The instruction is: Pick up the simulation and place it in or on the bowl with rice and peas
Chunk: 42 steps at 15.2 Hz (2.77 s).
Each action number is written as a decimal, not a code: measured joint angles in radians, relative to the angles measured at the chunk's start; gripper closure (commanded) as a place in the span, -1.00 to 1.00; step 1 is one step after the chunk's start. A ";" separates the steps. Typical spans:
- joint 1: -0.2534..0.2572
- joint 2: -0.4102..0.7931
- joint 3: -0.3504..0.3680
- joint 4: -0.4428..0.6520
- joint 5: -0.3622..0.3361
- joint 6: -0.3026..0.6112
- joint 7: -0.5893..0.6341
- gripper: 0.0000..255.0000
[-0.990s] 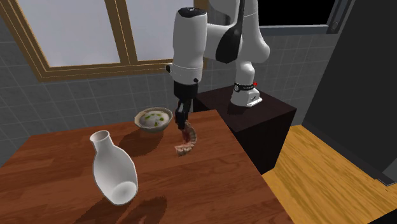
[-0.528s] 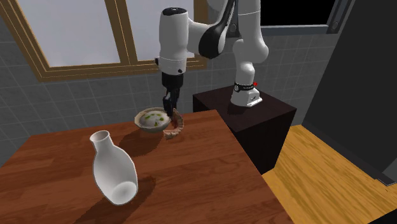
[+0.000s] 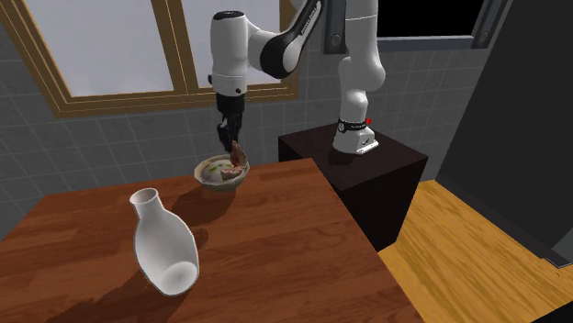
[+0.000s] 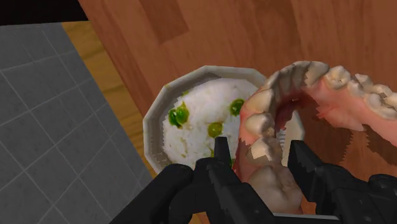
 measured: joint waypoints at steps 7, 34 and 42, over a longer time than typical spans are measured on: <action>-0.093 0.020 -0.063 0.010 0.013 0.028 -0.163 1.00; -0.079 0.129 -0.095 -0.024 -0.072 0.160 -0.106 -1.00; -0.095 0.040 -0.068 -0.018 -0.006 0.074 -0.152 -1.00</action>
